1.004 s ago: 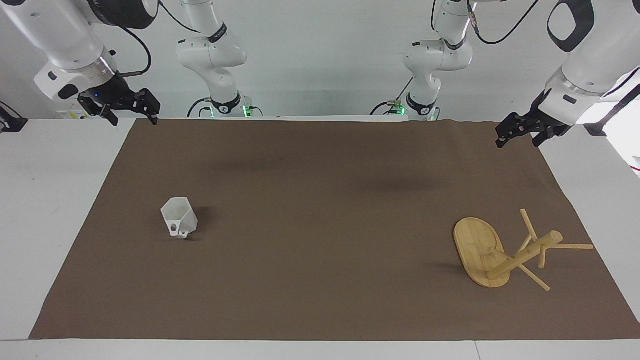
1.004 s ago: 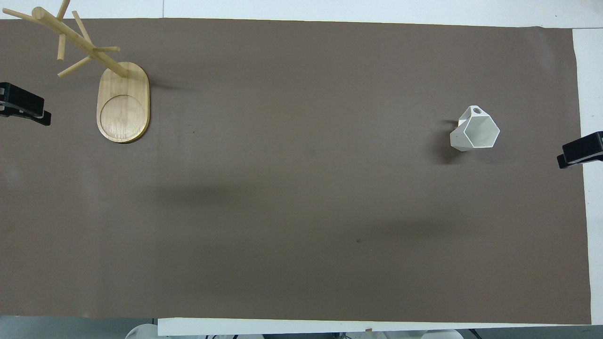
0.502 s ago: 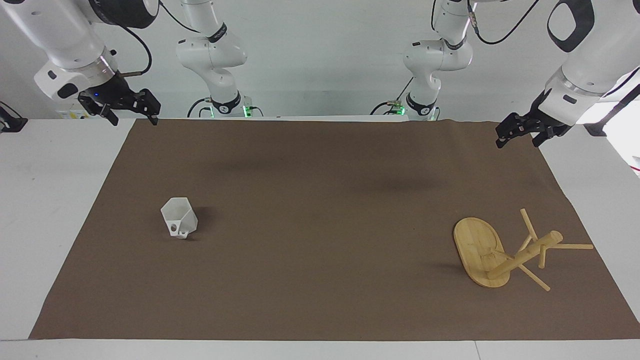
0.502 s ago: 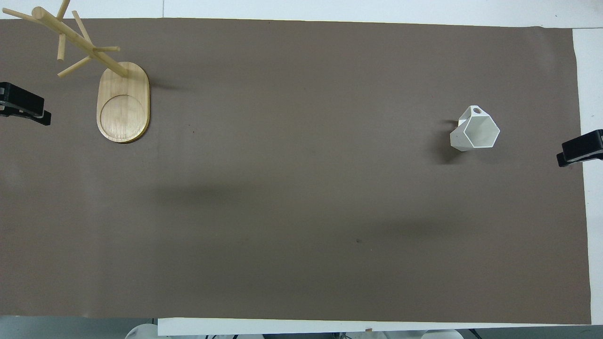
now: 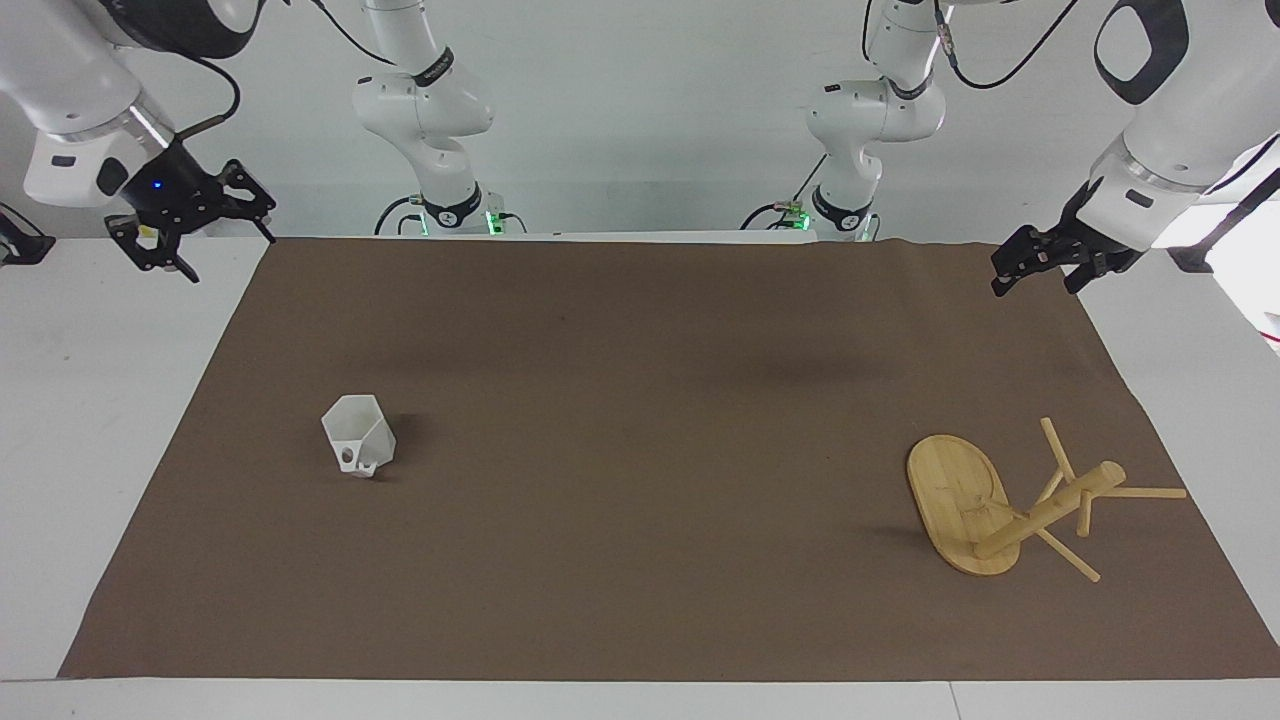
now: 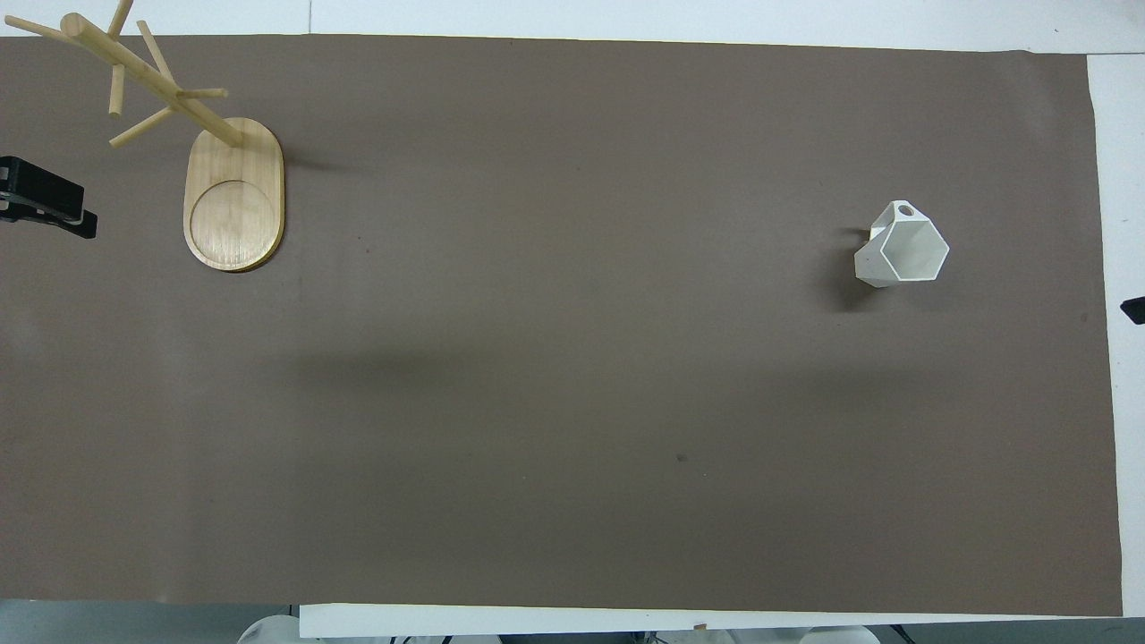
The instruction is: Hang cup on rack
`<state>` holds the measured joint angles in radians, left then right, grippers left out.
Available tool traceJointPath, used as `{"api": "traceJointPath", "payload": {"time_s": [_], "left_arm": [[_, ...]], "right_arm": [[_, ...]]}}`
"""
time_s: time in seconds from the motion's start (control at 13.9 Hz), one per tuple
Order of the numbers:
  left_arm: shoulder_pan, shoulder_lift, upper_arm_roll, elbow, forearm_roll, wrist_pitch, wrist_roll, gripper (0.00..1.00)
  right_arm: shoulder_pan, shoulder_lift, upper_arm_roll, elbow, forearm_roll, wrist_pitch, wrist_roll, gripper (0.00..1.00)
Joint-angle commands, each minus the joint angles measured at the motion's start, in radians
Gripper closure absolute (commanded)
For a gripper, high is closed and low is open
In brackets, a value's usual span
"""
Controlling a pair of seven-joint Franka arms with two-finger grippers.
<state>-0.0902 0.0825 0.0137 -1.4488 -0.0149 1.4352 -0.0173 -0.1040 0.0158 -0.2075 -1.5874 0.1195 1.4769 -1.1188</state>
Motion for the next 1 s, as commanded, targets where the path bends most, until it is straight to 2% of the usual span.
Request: {"api": "traceJointPath", "payload": {"time_s": [0.0,0.22,0.43,0.57,0.72,0.79,0.93], "left_arm": [[0.013,-0.024,-0.015,-0.027,0.018,-0.006,-0.003,0.0],[0.013,-0.024,-0.015,-0.027,0.018,-0.006,-0.003,0.0],[0.013,-0.024,-0.015,-0.027,0.018,-0.006,-0.003,0.0],[0.013,-0.024,-0.015,-0.027,0.018,-0.006,-0.003,0.0],[0.013,-0.024,-0.015,-0.027,0.018,-0.006,-0.003,0.0],[0.013,-0.024,-0.015,-0.027,0.018,-0.006,-0.003,0.0],[0.013,-0.024,-0.015,-0.027,0.018,-0.006,-0.003,0.0]], "right_arm": [[-0.12,0.159,0.005,0.072,0.118,0.003,-0.452,0.0],[-0.226,0.292,0.014,0.083,0.331,-0.048,-0.79,0.0],[-0.334,0.464,0.081,0.142,0.507,-0.133,-1.028,0.0],[-0.429,0.58,0.196,0.206,0.54,-0.164,-1.113,0.0],[-0.549,0.727,0.381,0.277,0.543,-0.173,-1.161,0.0],[-0.59,0.801,0.446,0.296,0.543,-0.168,-1.173,0.0],[-0.606,0.846,0.481,0.3,0.563,-0.164,-1.217,0.0]]}}
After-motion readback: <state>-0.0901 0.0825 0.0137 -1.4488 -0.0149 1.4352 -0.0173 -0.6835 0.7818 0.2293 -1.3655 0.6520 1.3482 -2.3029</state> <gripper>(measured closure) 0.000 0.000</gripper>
